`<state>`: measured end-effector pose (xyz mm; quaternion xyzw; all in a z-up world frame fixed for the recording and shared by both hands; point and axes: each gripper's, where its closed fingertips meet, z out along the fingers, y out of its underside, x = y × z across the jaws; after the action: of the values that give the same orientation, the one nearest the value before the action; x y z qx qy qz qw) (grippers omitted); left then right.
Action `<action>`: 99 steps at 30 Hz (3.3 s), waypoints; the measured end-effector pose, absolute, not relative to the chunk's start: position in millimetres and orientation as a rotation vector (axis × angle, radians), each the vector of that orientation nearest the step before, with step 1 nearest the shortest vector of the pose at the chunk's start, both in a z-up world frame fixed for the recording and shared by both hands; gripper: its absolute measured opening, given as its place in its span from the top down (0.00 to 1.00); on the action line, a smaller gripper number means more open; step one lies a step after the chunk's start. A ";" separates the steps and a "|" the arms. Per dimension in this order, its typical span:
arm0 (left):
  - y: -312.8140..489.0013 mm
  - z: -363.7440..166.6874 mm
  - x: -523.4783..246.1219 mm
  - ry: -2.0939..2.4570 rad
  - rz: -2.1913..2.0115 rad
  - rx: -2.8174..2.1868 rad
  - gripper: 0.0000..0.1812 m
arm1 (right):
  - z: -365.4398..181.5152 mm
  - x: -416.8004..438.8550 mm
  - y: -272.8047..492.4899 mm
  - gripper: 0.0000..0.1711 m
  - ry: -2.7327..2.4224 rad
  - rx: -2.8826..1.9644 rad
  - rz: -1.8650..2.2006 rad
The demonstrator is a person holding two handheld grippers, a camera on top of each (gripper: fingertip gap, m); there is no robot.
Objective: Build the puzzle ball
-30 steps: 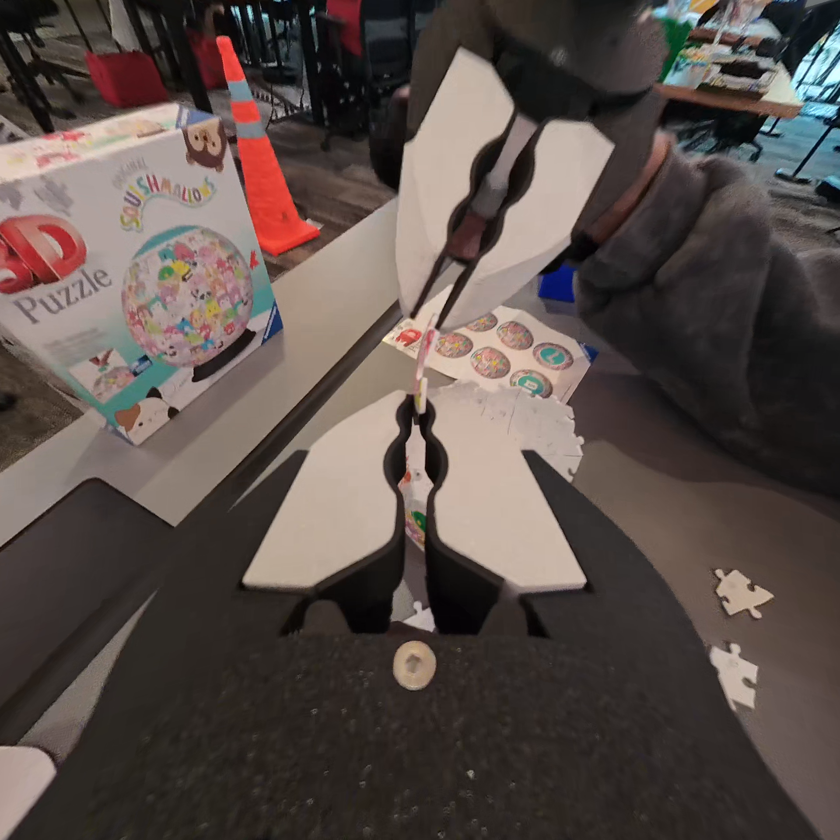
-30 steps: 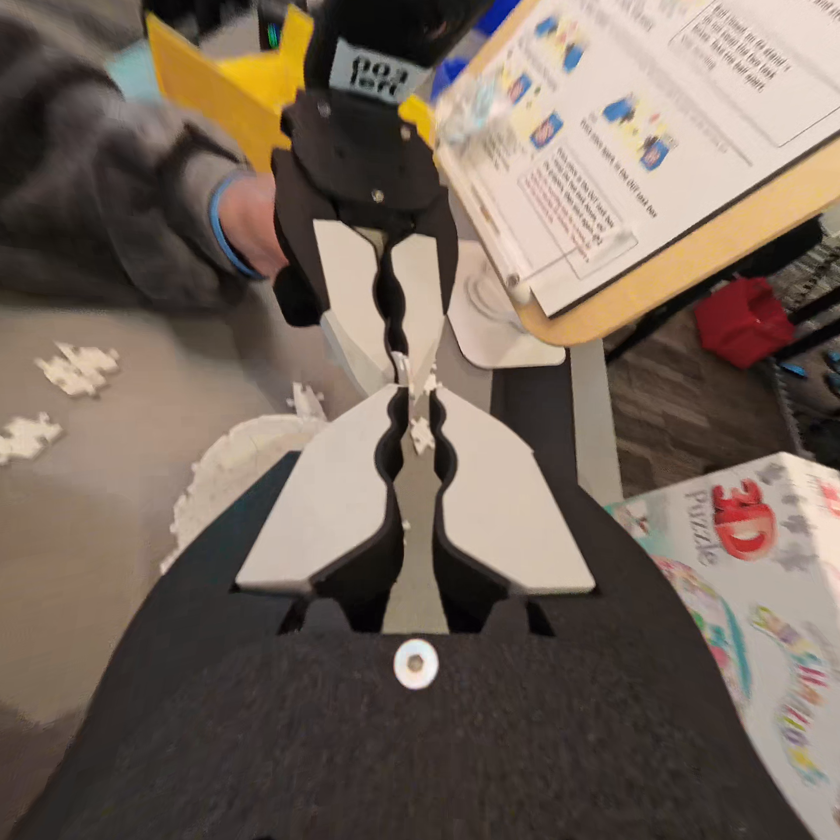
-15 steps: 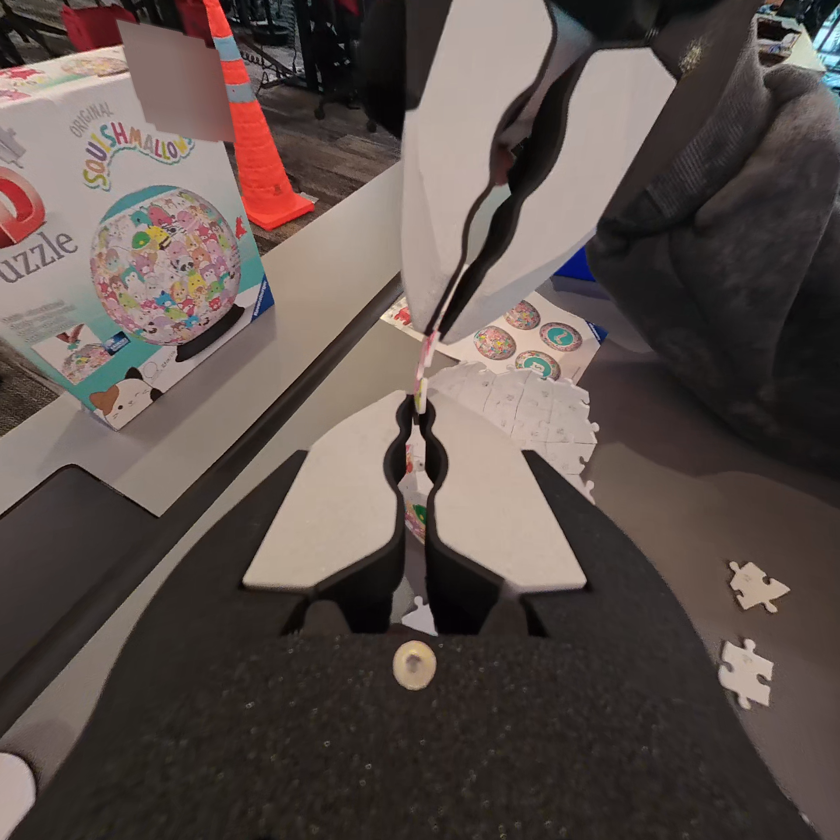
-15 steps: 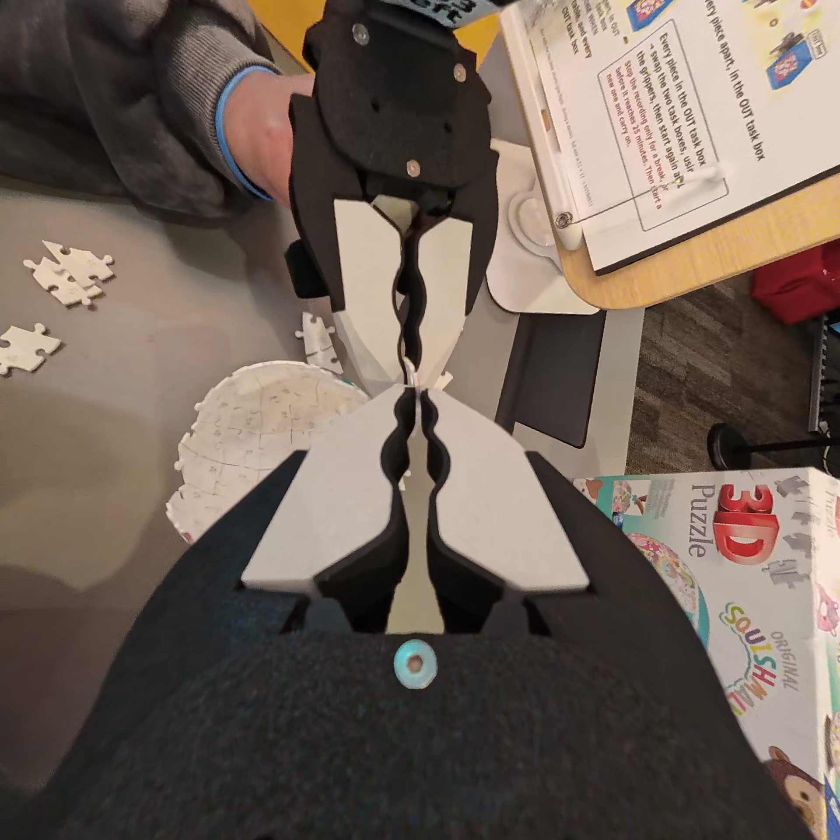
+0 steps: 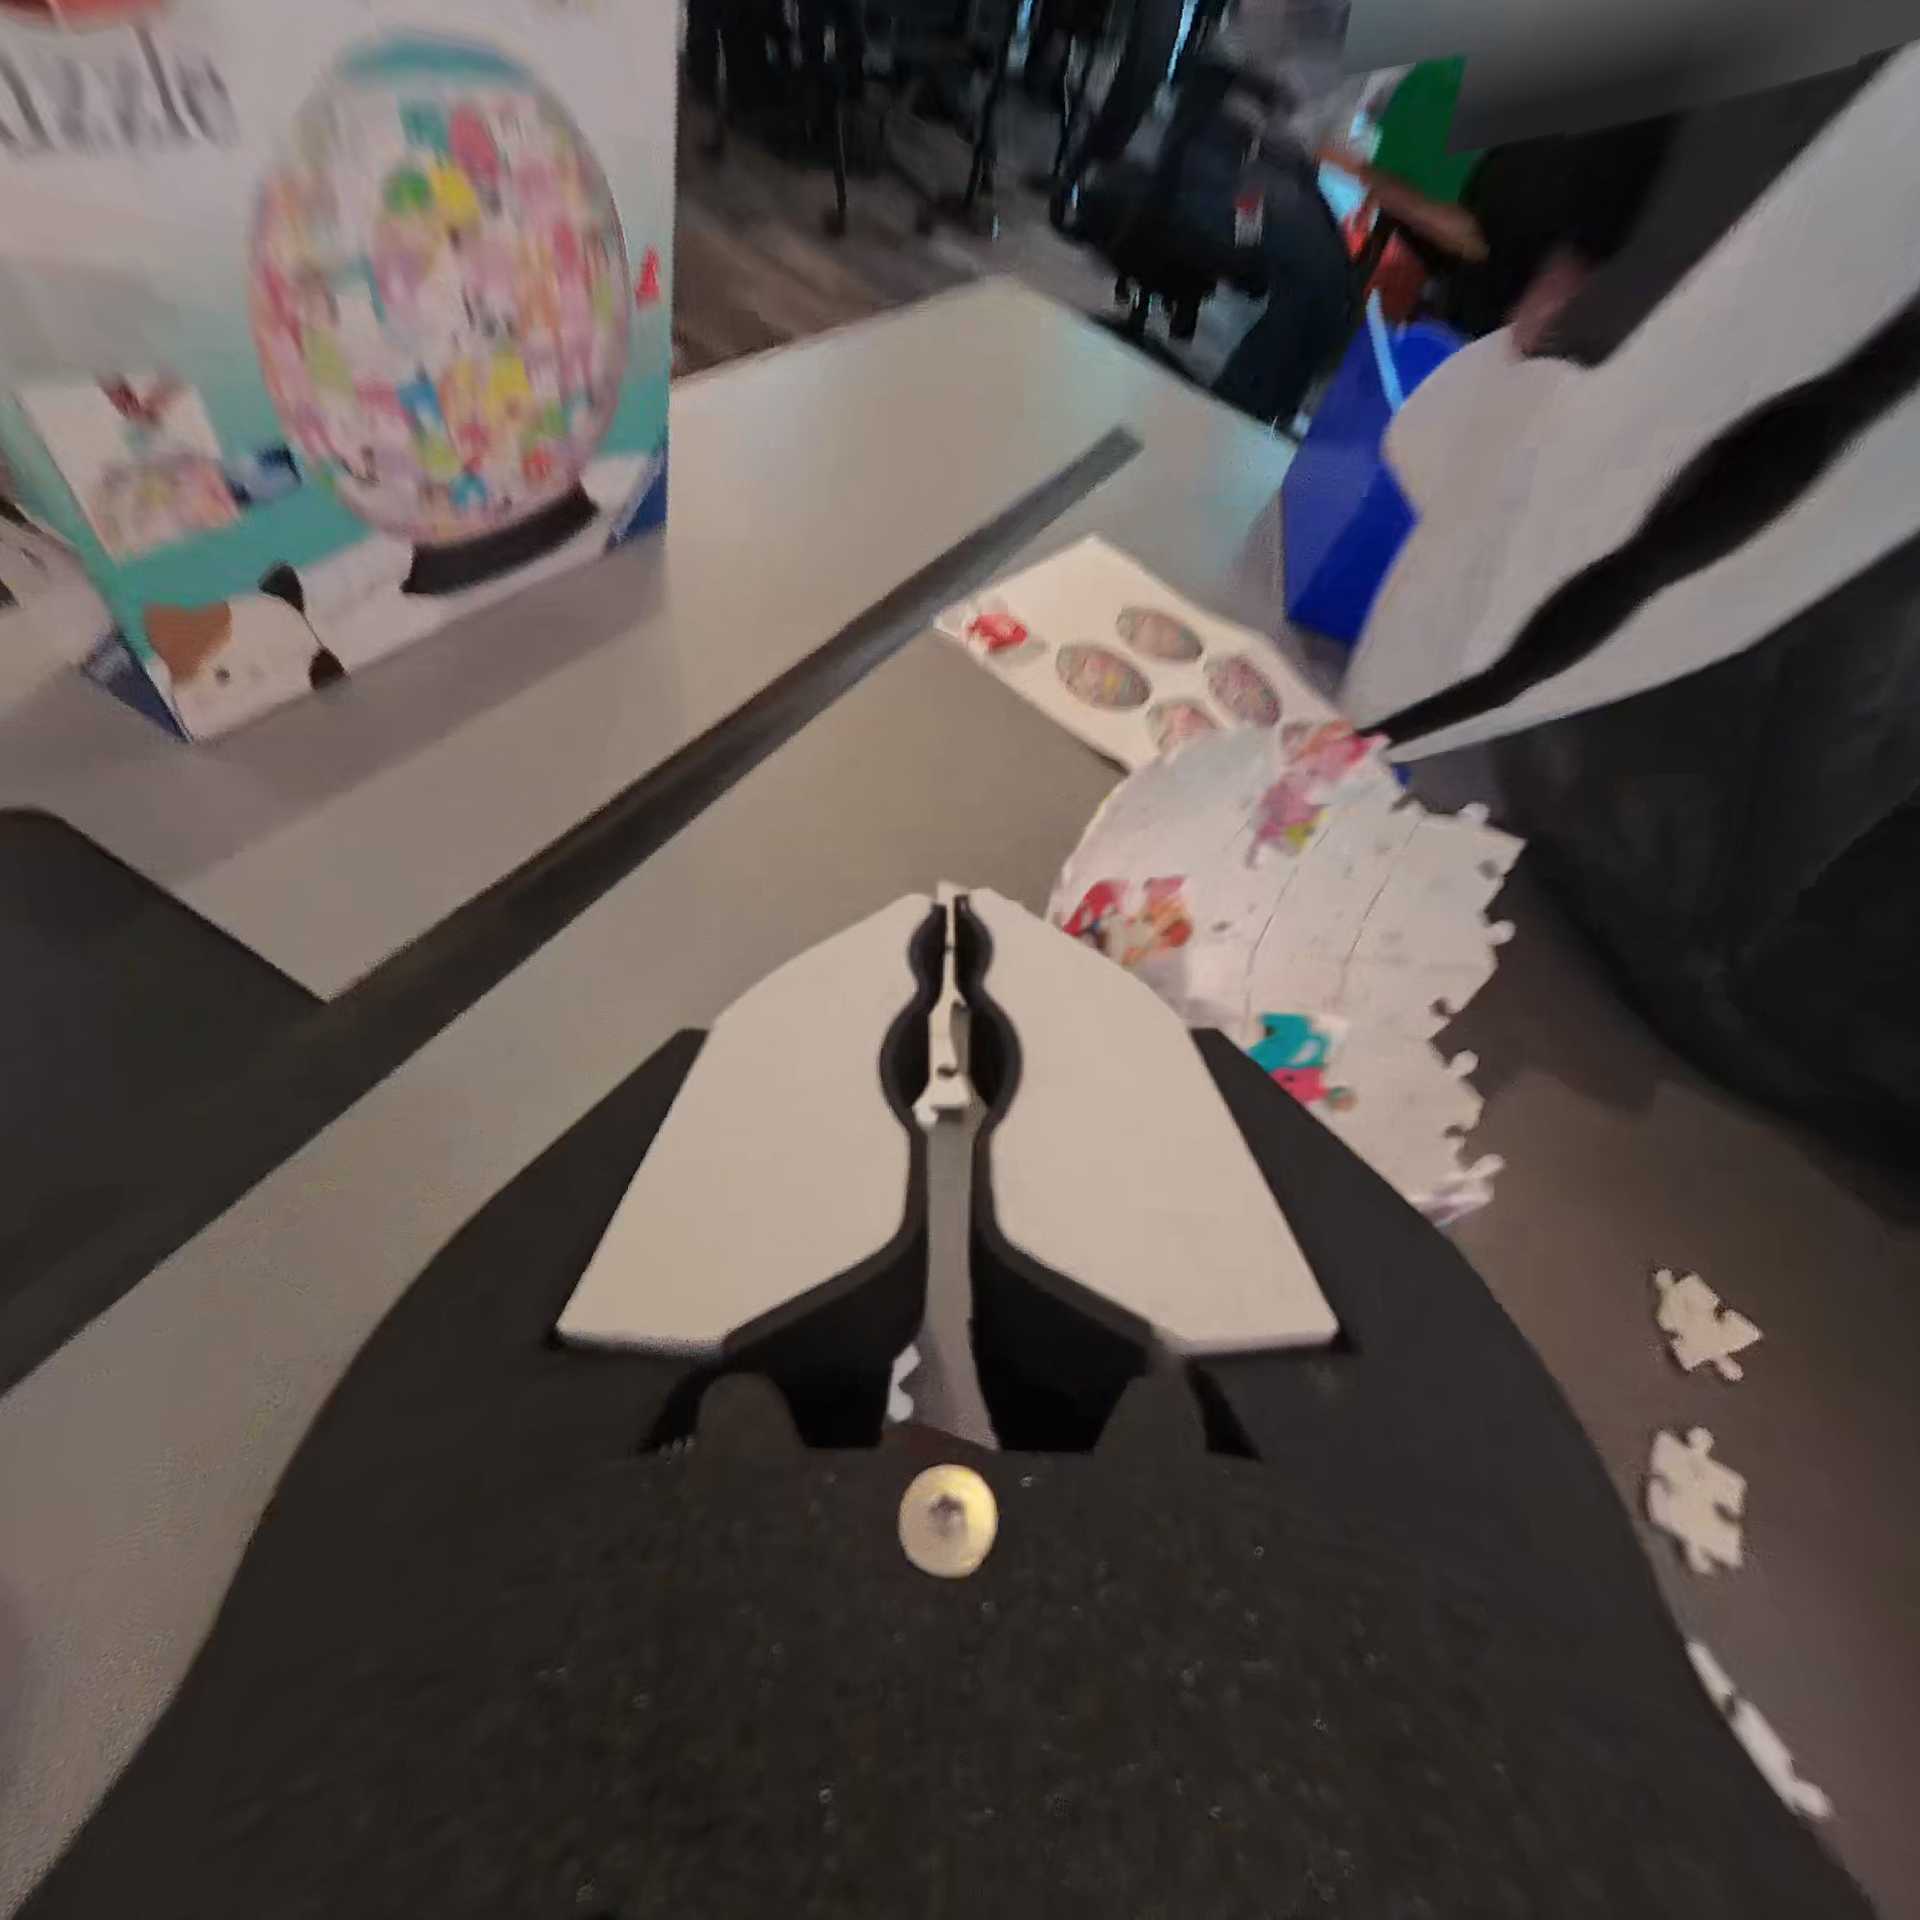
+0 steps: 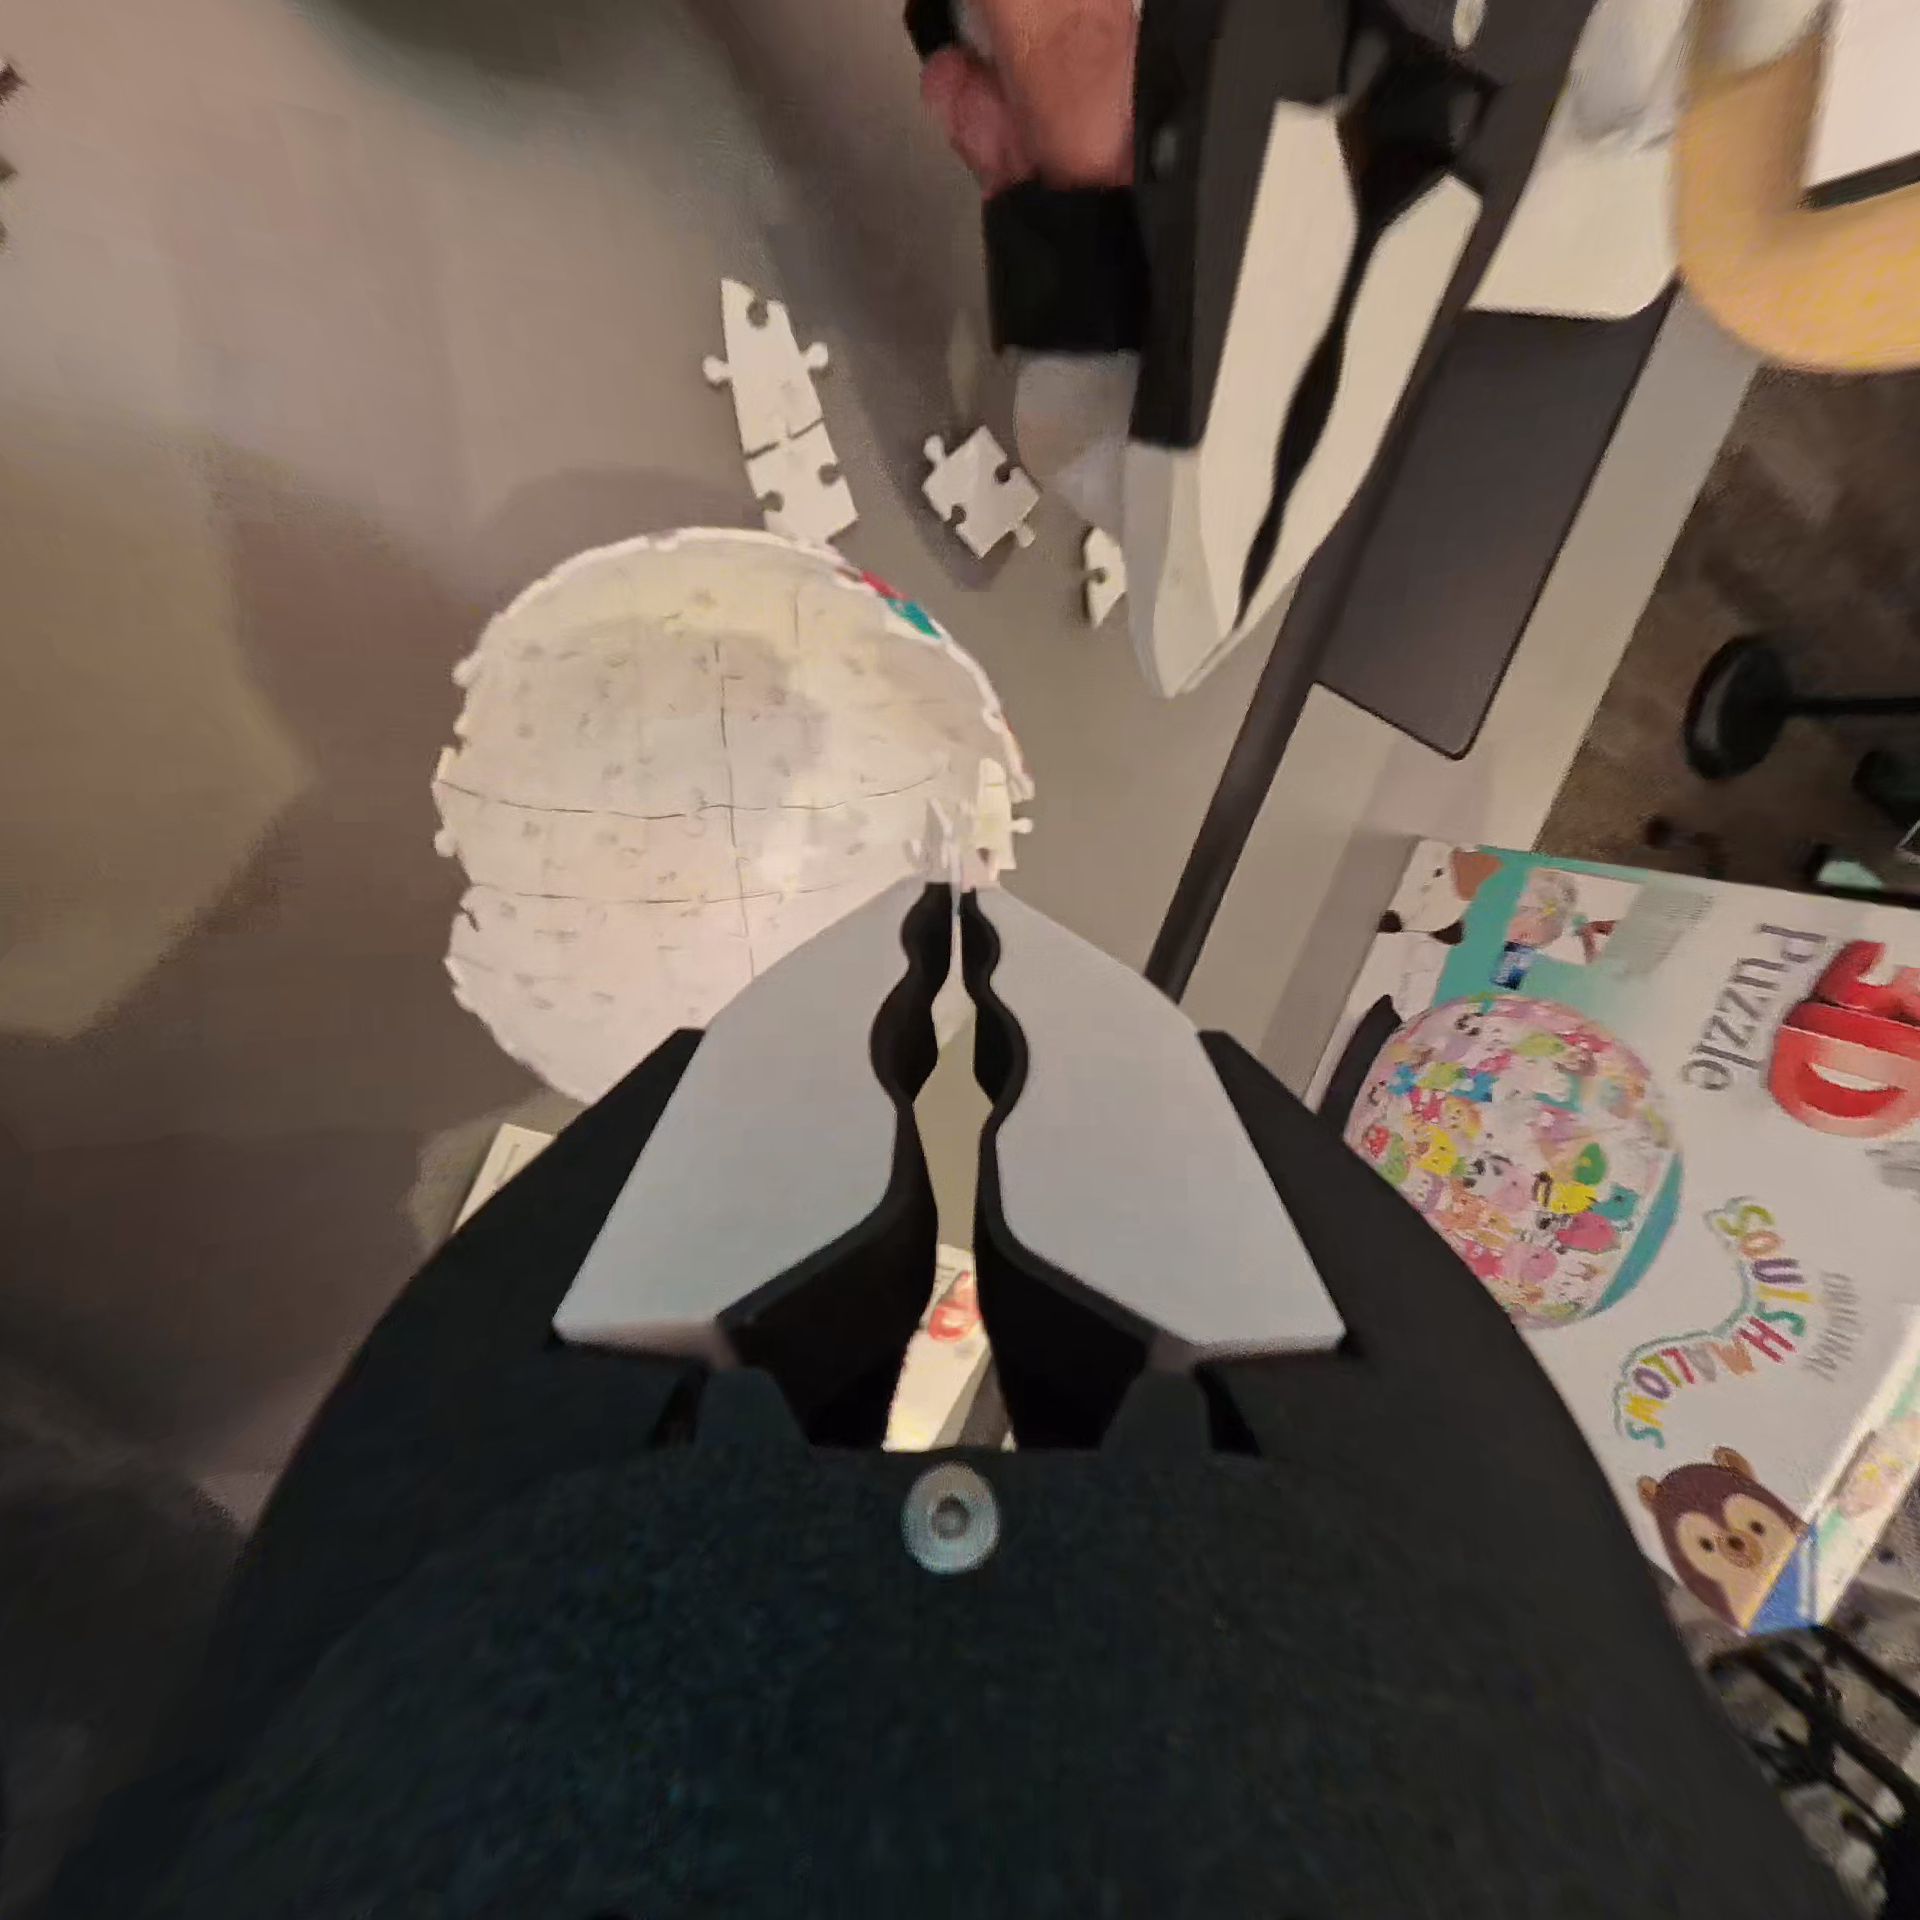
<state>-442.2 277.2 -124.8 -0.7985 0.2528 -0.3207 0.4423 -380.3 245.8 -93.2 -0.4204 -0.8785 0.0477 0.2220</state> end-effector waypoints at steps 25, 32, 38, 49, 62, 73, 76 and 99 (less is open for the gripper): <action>287.8 -165.7 -401.4 0.863 -0.880 -2.120 1.00 | -135.9 -404.7 267.4 0.99 -2.415 -1.225 -0.076; 284.3 -165.5 -403.0 0.871 -0.892 -2.120 1.00 | -137.1 -406.2 267.8 0.99 -2.413 -1.227 -0.048; 280.9 -169.1 -404.8 0.877 -0.933 -2.130 1.00 | -138.4 -408.4 268.0 0.99 -2.419 -1.190 -0.015; 282.0 -160.6 -403.8 0.876 -0.971 -2.066 1.00 | -137.8 -407.9 268.9 0.99 -2.428 -1.137 0.018; 278.9 -152.2 -402.4 0.873 -1.040 -1.999 1.00 | -138.6 -407.9 267.2 0.99 -2.455 -0.988 0.041; 283.2 -166.4 -406.0 0.877 -0.976 -2.063 1.00 | -139.4 -411.0 268.2 0.99 -2.451 -0.882 0.038; 288.0 -181.2 -409.3 0.882 -0.901 -2.131 1.00 | -138.4 -412.1 270.2 0.99 -2.441 -0.869 0.051; 288.8 -184.5 -409.9 0.878 -0.980 -2.142 1.00 | -140.1 -418.6 274.4 0.99 -2.412 -0.850 0.063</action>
<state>-409.9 288.8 -184.5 -0.8104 0.3321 -0.3708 0.3090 -418.6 274.4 -140.1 -0.3183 -0.9029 0.0238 0.2878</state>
